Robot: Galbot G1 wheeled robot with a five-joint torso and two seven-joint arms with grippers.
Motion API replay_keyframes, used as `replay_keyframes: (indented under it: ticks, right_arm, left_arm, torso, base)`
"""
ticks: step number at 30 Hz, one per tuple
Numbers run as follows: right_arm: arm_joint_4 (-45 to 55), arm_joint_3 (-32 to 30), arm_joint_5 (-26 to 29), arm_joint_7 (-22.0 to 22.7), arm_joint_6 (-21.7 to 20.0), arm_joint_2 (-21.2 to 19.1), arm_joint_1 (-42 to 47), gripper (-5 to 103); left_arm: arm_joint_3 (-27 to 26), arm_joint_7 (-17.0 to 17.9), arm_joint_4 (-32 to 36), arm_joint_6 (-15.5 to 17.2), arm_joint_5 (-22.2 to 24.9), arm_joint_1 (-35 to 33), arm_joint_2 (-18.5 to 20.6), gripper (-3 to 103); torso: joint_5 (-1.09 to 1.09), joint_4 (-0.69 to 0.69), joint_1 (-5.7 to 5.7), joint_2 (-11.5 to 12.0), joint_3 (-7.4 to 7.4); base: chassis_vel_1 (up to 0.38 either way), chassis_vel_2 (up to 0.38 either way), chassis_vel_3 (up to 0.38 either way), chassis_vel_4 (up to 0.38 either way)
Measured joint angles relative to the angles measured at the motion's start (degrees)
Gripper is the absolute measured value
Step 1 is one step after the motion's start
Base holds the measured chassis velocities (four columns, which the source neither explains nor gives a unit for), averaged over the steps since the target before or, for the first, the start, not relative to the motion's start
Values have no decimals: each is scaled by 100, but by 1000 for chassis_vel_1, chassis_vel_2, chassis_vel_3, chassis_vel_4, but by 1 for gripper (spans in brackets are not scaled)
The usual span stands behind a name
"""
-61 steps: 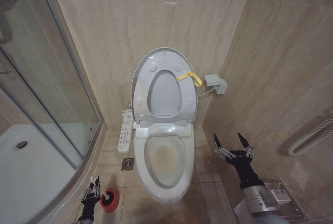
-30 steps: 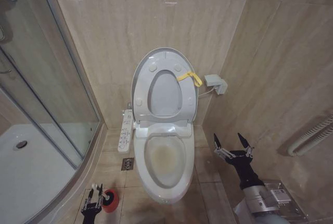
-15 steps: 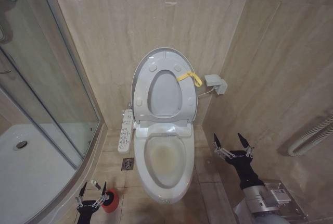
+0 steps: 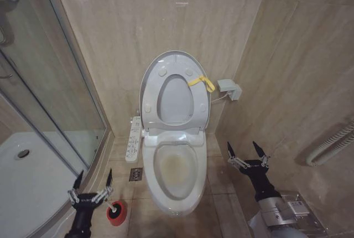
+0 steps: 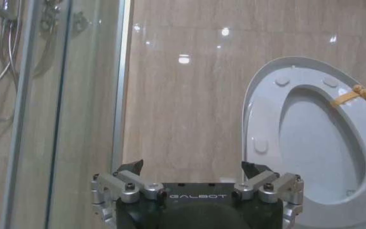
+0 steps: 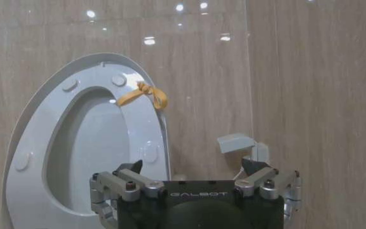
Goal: Open the toilet lid, clean the toilet bowl with a toilet brush, close the toilet lid, and flush.
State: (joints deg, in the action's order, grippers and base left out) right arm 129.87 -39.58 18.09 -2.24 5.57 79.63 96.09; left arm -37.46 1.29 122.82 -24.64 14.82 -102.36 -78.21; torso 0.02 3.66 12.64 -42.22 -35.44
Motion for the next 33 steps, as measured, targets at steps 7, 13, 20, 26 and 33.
replay_keyframes:
  ticks: [7, 13, 20, 26, 33]
  right_arm:
    - [0, 0, 0, 1, 0, 0, 0, 100]
    - [0, 0, 0, 1, 0, 0, 0, 100]
    - [0, 0, 0, 1, 0, 0, 0, 100]
    - [0, 0, 0, 0, 0, 0, 0, 100]
    - [0, 0, 0, 0, 0, 0, 0, 100]
  left_arm:
    - [-98, 411, 278, 1607, 16, -34, 280, 100]
    - [83, 414, 541, 2575, 339, 47, 424, 100]
    - [195, 277, 967, 3166, 36, 68, 498, 100]
    - [166, 329, 1408, 2553, -535, -184, 352, 100]
    - [271, 422, 1787, 2346, -592, -428, 276, 100]
  torso:
    - [-2, 0, 0, 0, 0]
    - [-3, 0, 0, 0, 0]
    - [-2, 0, 1, 1, 0]
    - [-2, -1, 0, 0, 0]
    - [-1, 0, 1, 0, 0]
  base:
    - [0, 0, 0, 0]
    - [0, 0, 0, 0]
    - [0, 0, 0, 0]
    - [0, 0, 0, 0]
    - [0, 0, 0, 0]
